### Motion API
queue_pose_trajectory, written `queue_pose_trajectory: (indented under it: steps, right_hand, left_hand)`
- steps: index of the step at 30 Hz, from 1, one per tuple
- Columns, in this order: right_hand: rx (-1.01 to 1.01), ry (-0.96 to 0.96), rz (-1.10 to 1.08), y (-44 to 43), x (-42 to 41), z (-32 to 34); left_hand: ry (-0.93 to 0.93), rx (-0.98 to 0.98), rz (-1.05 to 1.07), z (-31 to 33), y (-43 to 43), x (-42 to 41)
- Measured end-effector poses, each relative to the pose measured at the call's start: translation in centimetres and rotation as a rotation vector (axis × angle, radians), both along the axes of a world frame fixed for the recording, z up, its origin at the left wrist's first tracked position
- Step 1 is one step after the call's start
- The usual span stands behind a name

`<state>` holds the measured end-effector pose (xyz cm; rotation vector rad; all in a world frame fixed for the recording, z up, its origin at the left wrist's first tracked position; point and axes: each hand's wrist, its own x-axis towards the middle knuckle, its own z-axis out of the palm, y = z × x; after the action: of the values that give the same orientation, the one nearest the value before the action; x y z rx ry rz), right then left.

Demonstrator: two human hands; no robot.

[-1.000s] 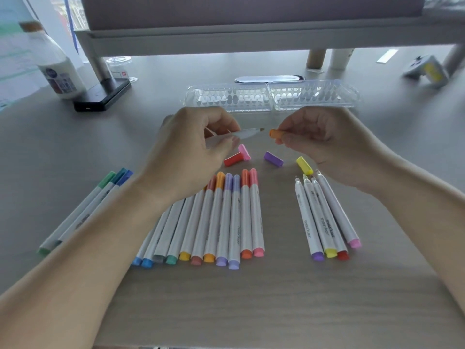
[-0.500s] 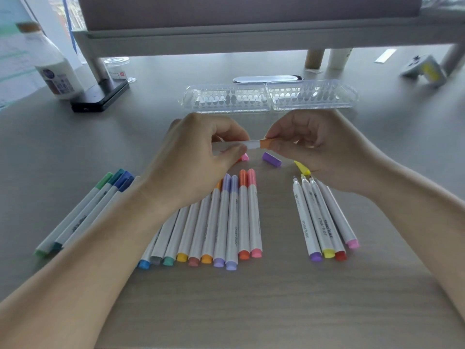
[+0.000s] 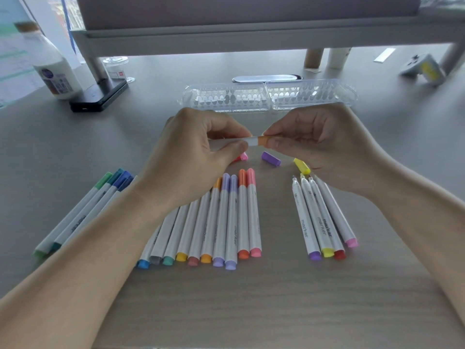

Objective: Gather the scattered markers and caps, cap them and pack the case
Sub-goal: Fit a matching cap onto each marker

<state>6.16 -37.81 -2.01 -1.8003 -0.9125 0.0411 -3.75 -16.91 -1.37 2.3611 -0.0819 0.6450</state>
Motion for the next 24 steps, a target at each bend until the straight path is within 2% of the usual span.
queue_pose_trajectory:
  steps: [18,24]
  right_hand:
    - [0.074,-0.007,0.021,0.0,0.2,0.1]
    - [0.183,0.036,0.033,0.0,0.4,0.6]
  left_hand:
    - [0.012,-0.071,-0.002,0.5,-0.8,-0.2]
    - [0.078,0.041,0.018,1.8,-0.9,-0.3]
